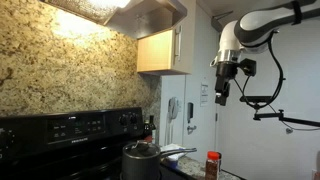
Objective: Remove the lid from the pot and put it on the stove then put the wooden spoon in the pot
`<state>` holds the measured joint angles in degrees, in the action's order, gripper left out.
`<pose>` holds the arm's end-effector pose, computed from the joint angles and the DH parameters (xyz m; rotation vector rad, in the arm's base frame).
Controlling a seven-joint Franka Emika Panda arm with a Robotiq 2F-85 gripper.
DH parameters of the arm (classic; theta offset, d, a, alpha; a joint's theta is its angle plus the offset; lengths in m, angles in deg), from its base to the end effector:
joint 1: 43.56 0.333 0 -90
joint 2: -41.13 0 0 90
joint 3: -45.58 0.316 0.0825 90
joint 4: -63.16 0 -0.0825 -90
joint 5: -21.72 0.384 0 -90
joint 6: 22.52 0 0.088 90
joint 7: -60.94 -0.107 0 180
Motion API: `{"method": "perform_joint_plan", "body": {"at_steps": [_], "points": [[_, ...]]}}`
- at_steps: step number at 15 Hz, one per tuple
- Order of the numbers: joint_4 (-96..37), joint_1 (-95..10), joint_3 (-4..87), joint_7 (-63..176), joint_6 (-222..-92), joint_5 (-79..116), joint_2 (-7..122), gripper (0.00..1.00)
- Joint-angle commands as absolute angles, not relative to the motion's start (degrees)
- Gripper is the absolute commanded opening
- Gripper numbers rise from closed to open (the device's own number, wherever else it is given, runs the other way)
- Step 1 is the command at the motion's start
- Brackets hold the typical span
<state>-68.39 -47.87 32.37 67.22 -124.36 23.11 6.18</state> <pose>0.3570 -0.1275 0.5721 -2.9894 0.2471 -0.1595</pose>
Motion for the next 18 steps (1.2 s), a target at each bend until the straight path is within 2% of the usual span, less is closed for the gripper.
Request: {"method": "perform_joint_plan", "body": {"at_steps": [1,7,18], "points": [[-68.26,-49.09,33.26,67.80,-124.23,23.71,6.40,1.00],[-67.64,-48.68,33.21,68.43,-124.46,23.83,7.15,1.00],[-51.88,-42.78,37.68,75.82,-129.88,23.75,30.67,1.00]]}}
